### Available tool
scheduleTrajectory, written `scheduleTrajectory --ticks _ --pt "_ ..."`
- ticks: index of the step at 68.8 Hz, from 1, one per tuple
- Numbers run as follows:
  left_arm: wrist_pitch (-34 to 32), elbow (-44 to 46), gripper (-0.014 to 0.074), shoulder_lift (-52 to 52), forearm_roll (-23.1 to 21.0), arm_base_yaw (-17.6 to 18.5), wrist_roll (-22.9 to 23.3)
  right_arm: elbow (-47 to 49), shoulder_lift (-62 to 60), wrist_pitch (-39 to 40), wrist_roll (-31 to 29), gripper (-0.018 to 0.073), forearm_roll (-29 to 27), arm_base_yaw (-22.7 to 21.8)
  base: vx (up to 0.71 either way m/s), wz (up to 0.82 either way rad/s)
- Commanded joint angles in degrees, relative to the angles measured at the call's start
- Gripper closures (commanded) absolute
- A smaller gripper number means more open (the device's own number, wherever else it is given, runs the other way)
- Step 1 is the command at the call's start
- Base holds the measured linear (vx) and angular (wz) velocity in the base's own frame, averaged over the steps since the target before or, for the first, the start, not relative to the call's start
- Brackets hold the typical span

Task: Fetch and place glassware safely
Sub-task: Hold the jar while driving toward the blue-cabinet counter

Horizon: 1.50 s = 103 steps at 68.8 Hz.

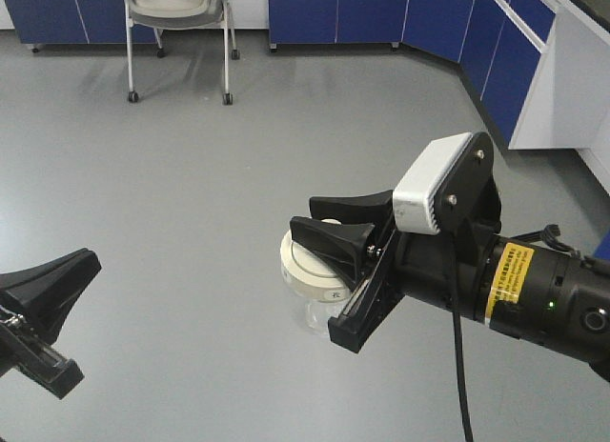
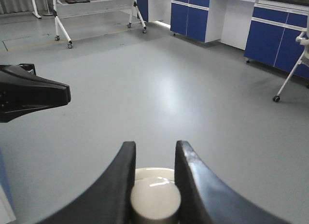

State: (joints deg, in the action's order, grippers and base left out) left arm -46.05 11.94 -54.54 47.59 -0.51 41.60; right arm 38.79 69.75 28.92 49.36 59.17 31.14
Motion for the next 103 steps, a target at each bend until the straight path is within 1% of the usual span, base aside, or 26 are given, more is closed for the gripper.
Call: scheduleTrajectory --ticks 1,103 --pt "-3.2 1.2 0.0594 0.6 -2.2 0.3 0.5 1.8 -1.7 3.5 -0.2 0.0563 -1.9 -0.1 0.64 0.00" --pt "-3.0 1.2 0.0594 0.6 -2.2 0.3 0.5 1.8 -1.7 3.5 -0.2 0.0563 -1.9 -0.1 0.62 0.01"
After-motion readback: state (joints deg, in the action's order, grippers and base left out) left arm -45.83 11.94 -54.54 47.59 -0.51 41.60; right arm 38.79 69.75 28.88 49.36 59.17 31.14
